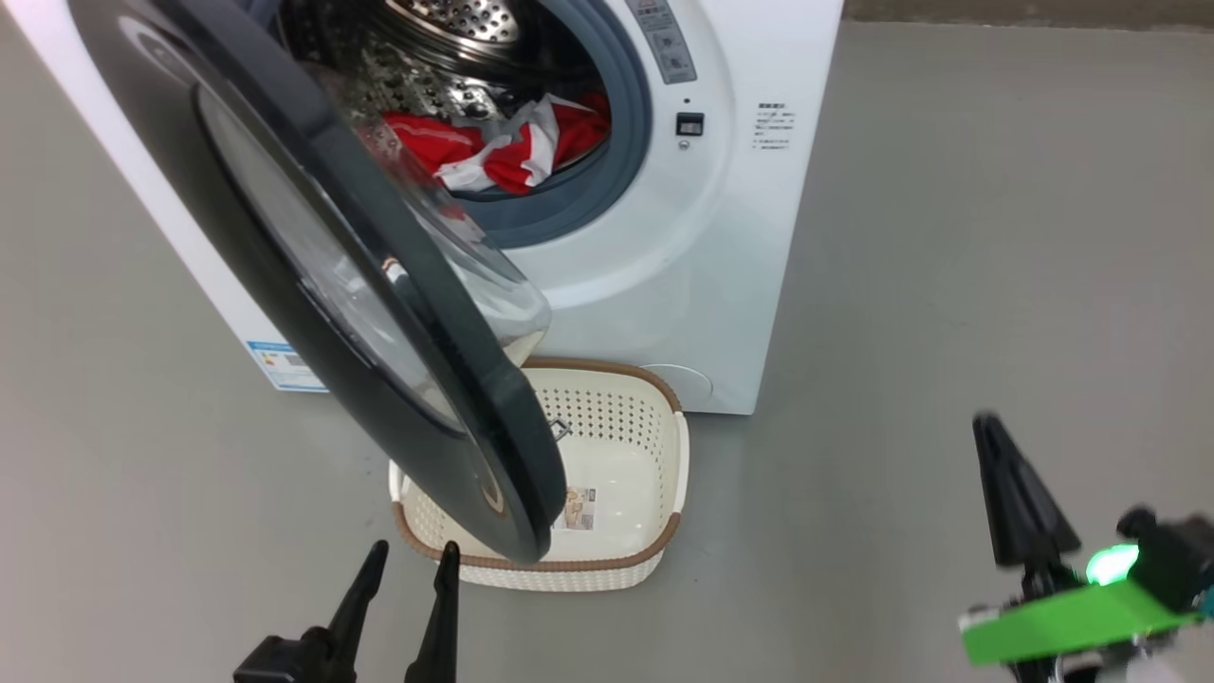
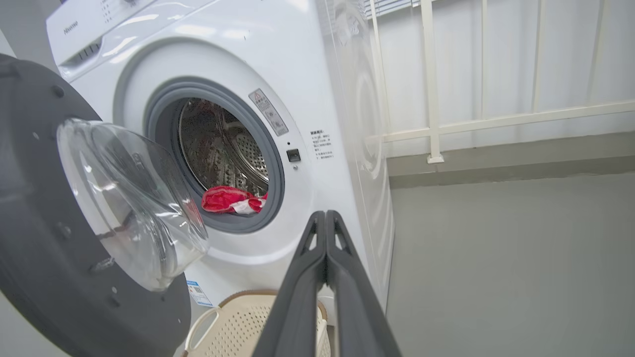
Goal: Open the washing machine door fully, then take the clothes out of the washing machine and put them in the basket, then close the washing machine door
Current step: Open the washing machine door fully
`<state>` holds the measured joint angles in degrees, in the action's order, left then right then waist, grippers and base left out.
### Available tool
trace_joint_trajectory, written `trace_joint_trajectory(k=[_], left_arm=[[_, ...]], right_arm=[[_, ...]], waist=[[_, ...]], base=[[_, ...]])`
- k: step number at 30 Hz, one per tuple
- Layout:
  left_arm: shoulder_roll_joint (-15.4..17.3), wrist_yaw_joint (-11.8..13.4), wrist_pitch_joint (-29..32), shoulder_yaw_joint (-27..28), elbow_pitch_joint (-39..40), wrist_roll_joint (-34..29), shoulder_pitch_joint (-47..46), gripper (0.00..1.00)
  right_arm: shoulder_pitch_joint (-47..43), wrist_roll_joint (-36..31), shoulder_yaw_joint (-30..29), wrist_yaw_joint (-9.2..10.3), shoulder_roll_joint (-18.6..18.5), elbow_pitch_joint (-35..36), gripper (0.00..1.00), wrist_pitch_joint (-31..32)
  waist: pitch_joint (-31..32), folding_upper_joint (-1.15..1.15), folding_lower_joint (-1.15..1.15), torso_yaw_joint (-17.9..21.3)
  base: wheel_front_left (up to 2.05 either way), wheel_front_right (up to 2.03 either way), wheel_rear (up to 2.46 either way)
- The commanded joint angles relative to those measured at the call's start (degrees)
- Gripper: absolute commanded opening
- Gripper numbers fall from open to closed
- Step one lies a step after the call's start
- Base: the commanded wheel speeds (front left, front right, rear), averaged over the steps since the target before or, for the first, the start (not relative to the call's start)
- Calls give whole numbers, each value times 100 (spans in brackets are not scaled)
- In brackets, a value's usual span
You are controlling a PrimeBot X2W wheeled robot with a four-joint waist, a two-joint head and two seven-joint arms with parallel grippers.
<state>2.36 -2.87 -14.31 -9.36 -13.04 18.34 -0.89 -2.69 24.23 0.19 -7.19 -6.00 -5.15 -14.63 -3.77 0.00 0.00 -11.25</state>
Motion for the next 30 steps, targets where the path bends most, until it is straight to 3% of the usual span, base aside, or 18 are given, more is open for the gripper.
trace_joint_trajectory(k=[1, 10, 16, 21, 25, 26, 30], left_arm=[[52, 51, -69, 149, 159, 54, 6, 100], [52, 94, -69, 38, 183, 141, 28, 100], [52, 107, -69, -44, 209, 197, -42, 100], [52, 131, -69, -153, 220, 267, -143, 100], [52, 139, -69, -233, 235, 313, -196, 100], [52, 146, -69, -277, 250, 350, -219, 100], [52, 157, -69, -366, 282, 426, -255, 100]], right_arm=[[479, 368, 242, -30, -133, 277, 0, -37], [1567, 1347, 902, -30, -296, 627, 0, -37], [2295, 2253, 1731, -30, -568, 352, 0, -37], [3035, 3468, 2781, -30, -960, 40, 0, -37], [3394, 4022, 3445, -30, -1233, -66, 0, -37], [3617, 4578, 3938, -30, -1402, -69, 0, 48], [3992, 5660, 4565, -30, -1727, -92, 0, 700]], waist=[[8, 0, 0, -93], [-46, 0, 0, -331], [-190, 0, 0, -515], [-377, 0, 0, -684], [-473, 0, 0, -781], [-524, 0, 0, -835], [-632, 0, 0, -922]], base=[[0, 0, 0], [0, 0, 0], [0, 0, 0], [0, 0, 0], [0, 0, 0], [0, 0, 0], [0, 0, 0]])
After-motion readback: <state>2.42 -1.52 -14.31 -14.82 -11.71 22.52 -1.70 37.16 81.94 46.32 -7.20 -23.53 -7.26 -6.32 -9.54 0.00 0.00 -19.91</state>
